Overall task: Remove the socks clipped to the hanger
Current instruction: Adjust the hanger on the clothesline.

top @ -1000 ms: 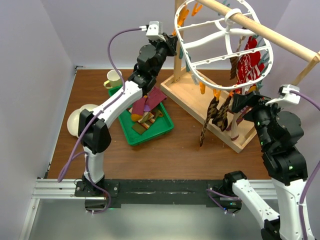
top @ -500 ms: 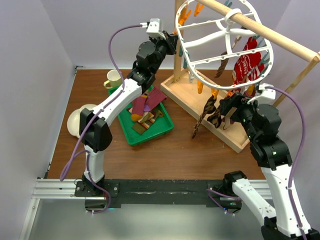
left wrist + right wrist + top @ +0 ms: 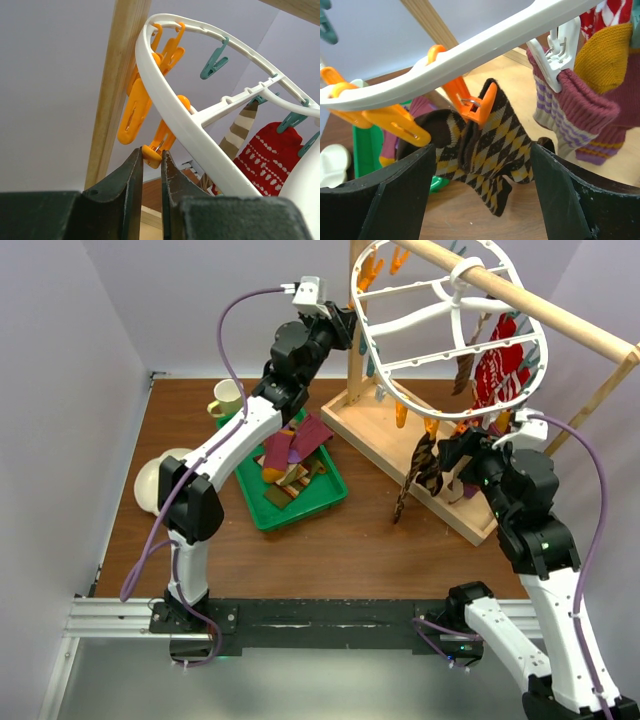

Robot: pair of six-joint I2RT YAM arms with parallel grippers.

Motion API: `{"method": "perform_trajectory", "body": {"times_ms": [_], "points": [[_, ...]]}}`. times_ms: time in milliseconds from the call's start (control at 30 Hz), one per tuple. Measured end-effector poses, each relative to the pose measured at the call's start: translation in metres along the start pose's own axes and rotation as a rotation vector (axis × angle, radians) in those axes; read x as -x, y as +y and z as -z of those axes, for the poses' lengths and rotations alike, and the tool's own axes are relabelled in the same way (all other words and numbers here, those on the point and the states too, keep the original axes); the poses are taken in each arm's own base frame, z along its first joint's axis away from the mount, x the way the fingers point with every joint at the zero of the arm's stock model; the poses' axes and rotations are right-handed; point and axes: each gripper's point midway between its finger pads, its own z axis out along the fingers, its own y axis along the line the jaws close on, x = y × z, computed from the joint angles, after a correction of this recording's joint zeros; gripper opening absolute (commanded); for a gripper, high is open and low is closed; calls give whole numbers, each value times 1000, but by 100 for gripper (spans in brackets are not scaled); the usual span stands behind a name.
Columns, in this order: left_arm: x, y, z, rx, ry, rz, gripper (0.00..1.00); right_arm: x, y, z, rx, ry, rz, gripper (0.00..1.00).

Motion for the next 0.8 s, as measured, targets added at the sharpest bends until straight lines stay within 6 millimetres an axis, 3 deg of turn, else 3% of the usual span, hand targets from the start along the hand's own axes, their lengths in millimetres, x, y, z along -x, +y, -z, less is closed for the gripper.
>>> {"method": "perform_trajectory", "body": {"times_ms": [400,600,800], "points": [[-1,-2,0,-16,6,-1,19,5,31,41,205,-10,-43,81],[-1,-2,0,-16,5,-1,19,-5,50,47,307,52,-71,80],[-1,-2,0,-16,5,-1,19,-14,58,40,345,104,-90,80]]}}
